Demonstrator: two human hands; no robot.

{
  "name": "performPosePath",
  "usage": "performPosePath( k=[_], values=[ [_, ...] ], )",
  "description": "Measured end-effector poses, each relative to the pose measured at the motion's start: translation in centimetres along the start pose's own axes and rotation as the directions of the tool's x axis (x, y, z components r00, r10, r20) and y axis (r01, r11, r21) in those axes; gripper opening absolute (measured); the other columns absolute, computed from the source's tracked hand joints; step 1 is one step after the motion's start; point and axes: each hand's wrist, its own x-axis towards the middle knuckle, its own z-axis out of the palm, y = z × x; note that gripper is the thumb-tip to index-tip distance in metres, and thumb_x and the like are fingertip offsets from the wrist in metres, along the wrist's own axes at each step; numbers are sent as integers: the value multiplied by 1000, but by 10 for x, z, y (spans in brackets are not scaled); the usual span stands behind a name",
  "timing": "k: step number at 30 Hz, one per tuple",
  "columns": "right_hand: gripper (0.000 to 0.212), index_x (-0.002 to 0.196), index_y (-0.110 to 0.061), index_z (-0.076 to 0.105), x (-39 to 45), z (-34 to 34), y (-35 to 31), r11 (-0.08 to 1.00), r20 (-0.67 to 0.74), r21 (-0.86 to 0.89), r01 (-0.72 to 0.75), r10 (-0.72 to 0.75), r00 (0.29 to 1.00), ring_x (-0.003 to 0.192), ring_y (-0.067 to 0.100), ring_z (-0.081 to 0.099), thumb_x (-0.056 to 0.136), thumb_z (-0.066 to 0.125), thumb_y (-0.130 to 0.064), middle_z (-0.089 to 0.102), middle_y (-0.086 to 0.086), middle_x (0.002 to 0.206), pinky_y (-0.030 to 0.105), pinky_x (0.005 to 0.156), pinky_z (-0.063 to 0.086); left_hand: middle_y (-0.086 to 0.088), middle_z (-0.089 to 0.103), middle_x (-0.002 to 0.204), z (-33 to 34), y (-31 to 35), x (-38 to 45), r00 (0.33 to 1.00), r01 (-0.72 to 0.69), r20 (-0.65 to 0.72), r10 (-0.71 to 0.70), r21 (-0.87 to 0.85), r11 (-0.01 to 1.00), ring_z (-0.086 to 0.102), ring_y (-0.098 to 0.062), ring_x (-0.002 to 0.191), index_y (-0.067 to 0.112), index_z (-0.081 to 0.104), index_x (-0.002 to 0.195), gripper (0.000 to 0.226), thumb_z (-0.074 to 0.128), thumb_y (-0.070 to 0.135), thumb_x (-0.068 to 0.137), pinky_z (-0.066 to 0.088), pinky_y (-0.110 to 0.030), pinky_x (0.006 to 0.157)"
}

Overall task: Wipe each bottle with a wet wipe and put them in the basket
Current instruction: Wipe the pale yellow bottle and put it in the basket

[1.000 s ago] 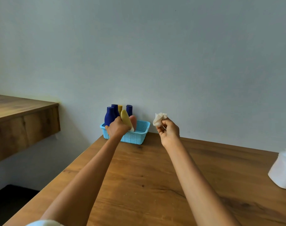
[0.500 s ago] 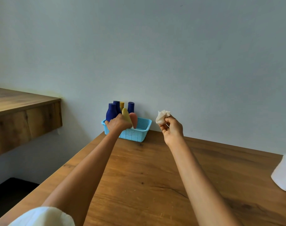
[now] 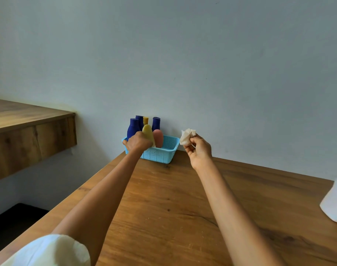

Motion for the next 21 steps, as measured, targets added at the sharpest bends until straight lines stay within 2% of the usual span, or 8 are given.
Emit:
performPosePath(
  k=[3, 8, 11, 16, 21],
  values=[
    [35, 116, -1, 59, 0, -1, 1, 1000, -7, -18, -5, 5, 1000, 98, 24, 54, 87, 42, 9, 57, 17, 119, 30, 80, 47, -4, 58, 85, -4, 3, 1, 998, 9, 61, -12, 62, 998, 59, -24, 98, 16, 50, 90, 6, 53, 20, 87, 17, -44, 110],
    [31, 111, -3, 58, 1, -6, 0, 999, -13, -38, -8, 7, 1000, 99, 25, 54, 88, 42, 9, 55, 13, 108, 31, 82, 48, -4, 60, 93, -5, 4, 4, 993, 9, 119, -23, 111, 994, 57, -25, 107, 15, 56, 103, 19, 55, 24, 86, 12, -46, 112],
    [30, 111, -3, 58, 3, -7, -2, 999, -14, -38, -8, 7, 1000, 99, 25, 54, 88, 43, 9, 55, 14, 107, 31, 83, 48, -4, 61, 96, -4, 5, 5, 989, 6, 145, -25, 130, 991, 55, -26, 109, 17, 55, 97, 16, 52, 30, 88, 12, -45, 111],
    [32, 114, -2, 58, 4, -9, -3, 1000, -16, -29, -11, 11, 1000, 99, 26, 54, 88, 43, 9, 55, 14, 107, 31, 81, 48, -7, 65, 99, 2, 6, 6, 995, -11, 104, -7, 170, 985, 54, -28, 109, 16, 57, 92, 26, 42, 37, 92, 16, -43, 109],
    [33, 117, -2, 58, 5, -10, -6, 1000, -12, -19, -5, 5, 1000, 99, 25, 54, 89, 42, 8, 56, 14, 111, 31, 81, 48, -3, 62, 90, 7, -2, 13, 997, -46, 64, 37, 134, 990, 58, -23, 101, 17, 60, 98, 33, 57, 48, 86, 18, -42, 107]
  ],
)
